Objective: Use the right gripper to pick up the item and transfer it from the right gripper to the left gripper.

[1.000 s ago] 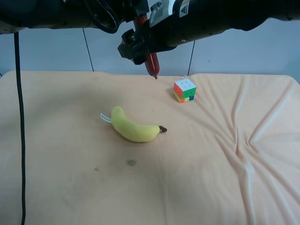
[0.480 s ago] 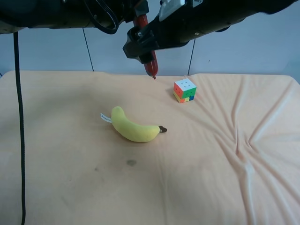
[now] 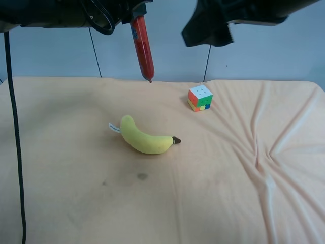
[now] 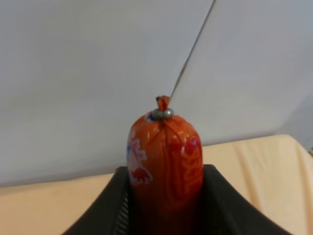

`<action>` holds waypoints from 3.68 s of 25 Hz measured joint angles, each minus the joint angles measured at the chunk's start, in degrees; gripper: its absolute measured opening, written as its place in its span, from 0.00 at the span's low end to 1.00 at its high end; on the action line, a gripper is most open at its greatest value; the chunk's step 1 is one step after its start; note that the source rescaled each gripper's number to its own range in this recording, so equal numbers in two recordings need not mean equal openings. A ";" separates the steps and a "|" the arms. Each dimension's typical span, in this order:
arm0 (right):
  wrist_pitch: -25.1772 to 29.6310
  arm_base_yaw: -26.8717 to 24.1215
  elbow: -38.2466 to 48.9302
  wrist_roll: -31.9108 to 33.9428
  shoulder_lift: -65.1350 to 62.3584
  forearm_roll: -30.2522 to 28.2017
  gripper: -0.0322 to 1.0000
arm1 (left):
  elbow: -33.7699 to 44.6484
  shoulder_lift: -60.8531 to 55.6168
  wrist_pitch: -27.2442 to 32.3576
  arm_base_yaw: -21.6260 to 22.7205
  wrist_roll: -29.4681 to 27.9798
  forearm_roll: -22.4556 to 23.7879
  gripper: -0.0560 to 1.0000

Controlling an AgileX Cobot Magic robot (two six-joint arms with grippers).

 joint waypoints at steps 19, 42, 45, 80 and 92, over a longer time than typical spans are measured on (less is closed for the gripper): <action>13.90 0.00 29.06 12.78 -58.29 -8.24 1.00 | 0.00 0.00 0.37 0.12 2.56 0.07 0.05; 21.26 0.48 33.62 7.15 -66.20 1.70 1.00 | 0.00 0.20 0.42 0.12 3.22 0.14 0.05; 21.11 0.48 33.62 7.09 -66.20 1.77 1.00 | 0.00 0.33 0.42 0.12 3.22 0.14 0.05; 21.11 -37.01 33.62 6.58 -66.20 2.09 1.00 | 0.00 0.33 0.42 0.12 3.22 0.14 0.05; 21.11 -39.03 33.62 6.52 -66.20 2.09 1.00 | 0.00 0.33 0.42 0.12 3.22 0.18 0.05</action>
